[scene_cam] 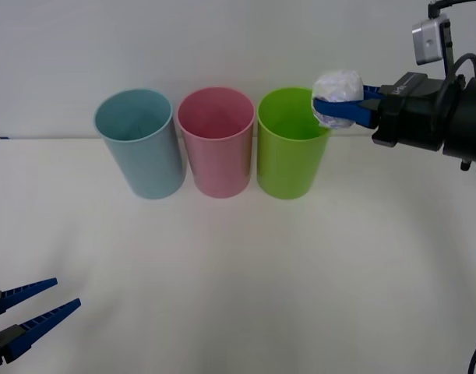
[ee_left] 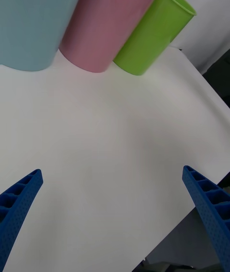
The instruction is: Put cans in the blue bin and PET bottles in the pink bin and trash in the green bin.
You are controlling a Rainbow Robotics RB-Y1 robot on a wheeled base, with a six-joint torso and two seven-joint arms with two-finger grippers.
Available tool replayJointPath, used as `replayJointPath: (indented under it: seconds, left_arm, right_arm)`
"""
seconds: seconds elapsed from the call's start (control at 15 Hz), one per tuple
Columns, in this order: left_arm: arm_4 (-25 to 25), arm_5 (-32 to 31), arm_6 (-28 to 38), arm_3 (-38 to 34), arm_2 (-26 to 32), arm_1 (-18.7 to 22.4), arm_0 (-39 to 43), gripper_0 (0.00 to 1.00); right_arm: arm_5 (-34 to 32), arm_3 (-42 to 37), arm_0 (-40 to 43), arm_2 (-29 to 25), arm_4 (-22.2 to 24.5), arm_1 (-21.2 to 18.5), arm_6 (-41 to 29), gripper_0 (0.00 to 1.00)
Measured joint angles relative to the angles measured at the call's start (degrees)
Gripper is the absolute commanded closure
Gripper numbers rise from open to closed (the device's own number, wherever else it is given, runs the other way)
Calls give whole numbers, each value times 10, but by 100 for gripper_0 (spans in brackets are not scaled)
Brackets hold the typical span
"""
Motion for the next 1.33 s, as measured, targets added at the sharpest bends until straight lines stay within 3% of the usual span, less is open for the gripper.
replayJointPath:
  seconds: [0.33, 0.67, 1.13, 1.33]
  left_arm:
    - [0, 0, 0, 0, 0, 0, 0, 0]
    - [0, 0, 0, 0, 0, 0, 0, 0]
    - [0, 0, 0, 0, 0, 0, 0, 0]
    - [0, 0, 0, 0, 0, 0, 0, 0]
  right_arm:
    - [6, 73, -96, 38, 71, 0, -21, 100]
    - [19, 135, -159, 99, 164, 3, -100, 100]
    - [19, 219, -211, 119, 268, 44, -95, 100]
    - [21, 250, -222, 134, 284, 49, -95, 100]
